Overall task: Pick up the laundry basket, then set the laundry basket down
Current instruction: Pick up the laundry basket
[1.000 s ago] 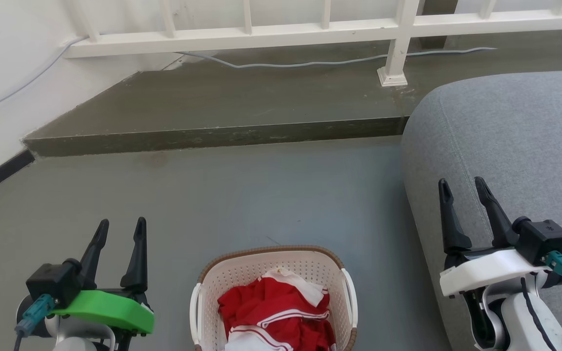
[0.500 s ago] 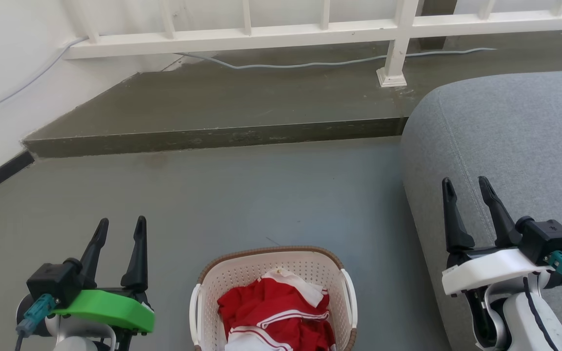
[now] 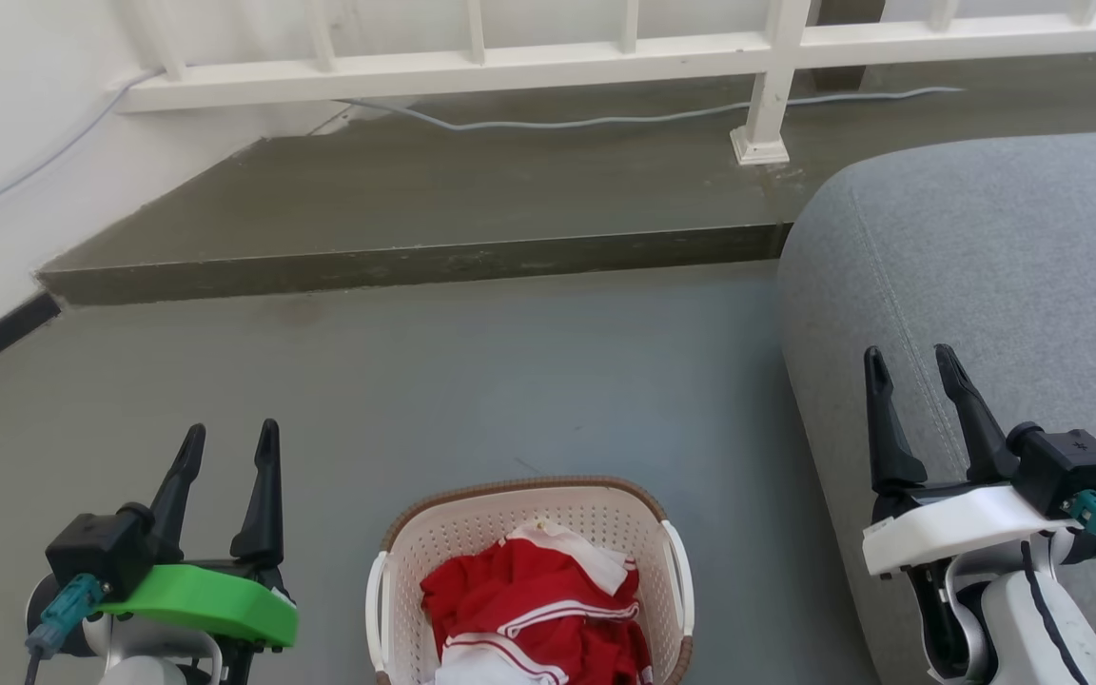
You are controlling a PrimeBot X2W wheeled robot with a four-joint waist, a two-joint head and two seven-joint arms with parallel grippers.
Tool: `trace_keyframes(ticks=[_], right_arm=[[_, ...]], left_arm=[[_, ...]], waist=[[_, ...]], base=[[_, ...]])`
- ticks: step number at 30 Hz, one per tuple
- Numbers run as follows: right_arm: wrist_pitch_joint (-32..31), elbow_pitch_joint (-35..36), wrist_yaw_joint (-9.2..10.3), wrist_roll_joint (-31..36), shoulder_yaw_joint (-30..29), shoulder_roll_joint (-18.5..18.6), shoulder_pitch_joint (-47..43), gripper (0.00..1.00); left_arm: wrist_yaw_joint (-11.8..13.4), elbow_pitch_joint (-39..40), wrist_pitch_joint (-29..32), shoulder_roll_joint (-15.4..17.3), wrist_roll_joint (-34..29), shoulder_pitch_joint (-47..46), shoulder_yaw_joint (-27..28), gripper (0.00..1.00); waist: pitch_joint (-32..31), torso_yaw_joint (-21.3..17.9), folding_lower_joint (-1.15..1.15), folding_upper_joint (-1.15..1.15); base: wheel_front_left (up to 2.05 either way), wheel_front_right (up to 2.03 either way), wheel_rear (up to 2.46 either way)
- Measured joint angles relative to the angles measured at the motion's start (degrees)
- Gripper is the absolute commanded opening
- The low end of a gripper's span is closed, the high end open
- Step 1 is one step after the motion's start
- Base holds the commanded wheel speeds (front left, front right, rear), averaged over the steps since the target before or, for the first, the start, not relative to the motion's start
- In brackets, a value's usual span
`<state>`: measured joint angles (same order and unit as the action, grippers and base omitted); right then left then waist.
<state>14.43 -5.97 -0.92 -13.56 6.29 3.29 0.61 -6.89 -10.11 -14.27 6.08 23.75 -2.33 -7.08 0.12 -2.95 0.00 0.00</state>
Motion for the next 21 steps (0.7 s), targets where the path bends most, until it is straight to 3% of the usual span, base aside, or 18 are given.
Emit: trace_keyframes(ticks=[8,21], right_arm=[[0.00,0.66,0.13,0.12,0.29,-0.29,-0.20,1.00],[0.00,0.88,2.12,1.12,1.44,-0.74,0.02,1.00]], left_arm=[[-0.15,1.36,-0.09,0.22,0.02,0.02,0.56,1.00],[-0.23,1.62,-0.14,2.77,0.55,-0.50,1.08,1.00]], waist=[[2.93,-0.70,0.00,0.00],[11.21,-2.13,0.00,0.00]], base=[[0.00,0.00,0.00],[0.00,0.00,0.00]])
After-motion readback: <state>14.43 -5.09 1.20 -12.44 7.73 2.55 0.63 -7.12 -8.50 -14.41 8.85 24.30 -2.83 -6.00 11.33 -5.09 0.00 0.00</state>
